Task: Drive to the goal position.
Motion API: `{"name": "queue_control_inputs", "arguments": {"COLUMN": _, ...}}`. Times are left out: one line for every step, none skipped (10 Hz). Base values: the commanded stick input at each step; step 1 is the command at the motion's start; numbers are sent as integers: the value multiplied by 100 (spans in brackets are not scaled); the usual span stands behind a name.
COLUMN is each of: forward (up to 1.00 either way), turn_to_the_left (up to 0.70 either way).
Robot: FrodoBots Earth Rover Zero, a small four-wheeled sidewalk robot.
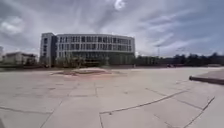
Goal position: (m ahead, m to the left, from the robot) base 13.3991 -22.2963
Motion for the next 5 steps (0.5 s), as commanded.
{"name": "queue_control_inputs", "arguments": {"forward": 50, "turn_to_the_left": -33}}
{"name": "queue_control_inputs", "arguments": {"forward": 50, "turn_to_the_left": -26}}
{"name": "queue_control_inputs", "arguments": {"forward": 50, "turn_to_the_left": -7}}
{"name": "queue_control_inputs", "arguments": {"forward": 50, "turn_to_the_left": -2}}
{"name": "queue_control_inputs", "arguments": {"forward": 50, "turn_to_the_left": 0}}
